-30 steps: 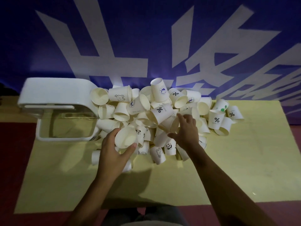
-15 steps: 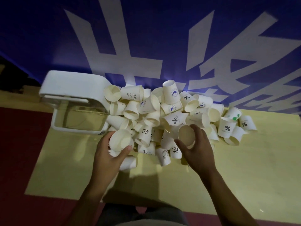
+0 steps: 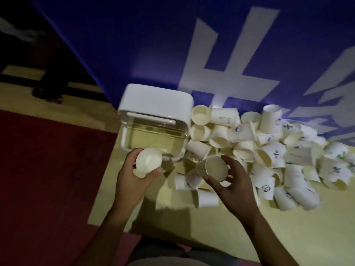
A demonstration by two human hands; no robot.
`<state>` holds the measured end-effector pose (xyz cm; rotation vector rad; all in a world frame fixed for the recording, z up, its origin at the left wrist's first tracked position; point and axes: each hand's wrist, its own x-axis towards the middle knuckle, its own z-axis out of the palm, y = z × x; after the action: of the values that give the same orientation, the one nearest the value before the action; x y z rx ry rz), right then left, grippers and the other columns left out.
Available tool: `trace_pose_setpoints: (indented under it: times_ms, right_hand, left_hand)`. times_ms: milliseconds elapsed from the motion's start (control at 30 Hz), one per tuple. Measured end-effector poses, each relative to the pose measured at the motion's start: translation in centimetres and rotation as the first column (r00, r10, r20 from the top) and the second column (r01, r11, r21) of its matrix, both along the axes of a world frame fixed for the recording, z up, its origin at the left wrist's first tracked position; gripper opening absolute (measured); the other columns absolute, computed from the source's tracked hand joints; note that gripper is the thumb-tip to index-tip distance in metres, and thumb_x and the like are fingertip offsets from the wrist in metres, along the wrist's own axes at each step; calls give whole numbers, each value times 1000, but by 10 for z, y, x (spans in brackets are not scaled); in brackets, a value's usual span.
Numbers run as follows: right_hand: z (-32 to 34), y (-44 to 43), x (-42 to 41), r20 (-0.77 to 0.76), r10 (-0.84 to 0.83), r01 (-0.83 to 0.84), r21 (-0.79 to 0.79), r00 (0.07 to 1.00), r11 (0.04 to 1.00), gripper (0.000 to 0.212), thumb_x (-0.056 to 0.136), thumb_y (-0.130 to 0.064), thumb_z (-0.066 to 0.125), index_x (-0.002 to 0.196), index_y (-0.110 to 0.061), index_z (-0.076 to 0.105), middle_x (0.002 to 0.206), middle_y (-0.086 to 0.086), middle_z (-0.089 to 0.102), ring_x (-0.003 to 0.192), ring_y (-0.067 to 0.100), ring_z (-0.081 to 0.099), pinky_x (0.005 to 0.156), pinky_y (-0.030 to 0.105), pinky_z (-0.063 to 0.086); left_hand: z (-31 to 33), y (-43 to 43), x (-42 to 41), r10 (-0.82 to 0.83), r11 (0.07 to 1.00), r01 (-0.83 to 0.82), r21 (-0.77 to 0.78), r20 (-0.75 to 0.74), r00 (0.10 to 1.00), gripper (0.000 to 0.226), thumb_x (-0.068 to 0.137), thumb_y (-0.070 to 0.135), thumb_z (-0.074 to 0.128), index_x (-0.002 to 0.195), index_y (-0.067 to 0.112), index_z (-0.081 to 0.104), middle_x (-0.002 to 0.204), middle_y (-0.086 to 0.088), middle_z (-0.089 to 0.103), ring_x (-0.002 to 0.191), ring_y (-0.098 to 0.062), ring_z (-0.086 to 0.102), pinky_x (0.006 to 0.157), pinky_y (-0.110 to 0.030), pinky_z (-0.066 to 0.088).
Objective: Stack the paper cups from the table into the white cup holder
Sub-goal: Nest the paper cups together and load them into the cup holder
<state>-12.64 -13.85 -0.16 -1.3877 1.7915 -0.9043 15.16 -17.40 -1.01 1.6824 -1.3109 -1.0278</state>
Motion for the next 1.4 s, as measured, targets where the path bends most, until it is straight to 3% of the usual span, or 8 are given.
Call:
trace_pose_setpoints:
  times_ms: [133,333,667,833,1033,1133,1267,1400]
  right_hand:
    - [-9,-19,58,-20,-39,40,35,999,999,70,70,-45,89,131,-35,55,125,-12,58,105,5,63,77,15,54]
    - [-23,-42,104,-81,-87,92,56,993,994,71,69,-41,92,131,-31,58,116,-36,50,103,14,65,85,38,60]
    - [-43,-100,160,-43,-20,23,54,999,998,75,73,-52,86,135,-25,54,124,-12,59,113,12,59,91,35,54]
    - [-61,-127,194,-33,83,-82,27,996,996,75,77,-54,84,138,-23,53,128,-10,57,114,7,58,92,35,54]
    - [-80,-145,218,-93,154,-148,67,984,987,74,77,-52,84,138,-25,51,130,-10,57,114,7,55,89,24,48]
    - [-94,-151,225,-138,192,-178,107,972,978,76,75,-49,86,138,-23,52,130,-8,57,113,11,56,89,22,44]
    - [-111,-158,232,-128,272,-241,215,954,946,83,77,-40,86,147,-19,47,142,-1,54,123,18,52,100,27,43]
    - [-120,-159,234,-47,316,-287,305,948,908,74,96,-32,69,159,-24,31,157,0,42,137,20,47,110,30,41]
  left_hand:
    - [-20,-45,56,-37,999,38,-12,21,999,70,72,34,92,133,29,57,131,18,62,122,-5,56,93,-26,50]
    - [-65,-106,87,-198,980,192,59,134,971,71,69,30,93,130,30,56,126,14,62,117,-11,58,94,-29,51]
    - [-121,-153,101,-487,870,407,277,368,792,72,67,44,91,126,35,51,119,8,66,106,-20,64,80,-36,55]
    - [-119,-164,105,-554,826,465,319,304,775,95,58,53,94,137,27,48,130,7,61,113,-17,60,85,-33,52]
    - [-123,-150,131,-399,886,369,280,57,915,59,91,6,68,142,31,50,125,13,67,110,1,65,90,-26,57]
    - [-113,-148,128,-231,933,210,293,36,972,39,104,6,50,139,20,60,123,13,67,101,15,62,82,-4,46]
    - [-116,-152,124,-316,923,284,259,93,944,33,105,24,53,136,23,64,125,9,71,112,-6,66,93,-21,53]
    - [-116,-154,119,-396,911,352,214,215,893,37,100,4,56,133,19,66,117,4,73,98,-7,66,77,0,42]
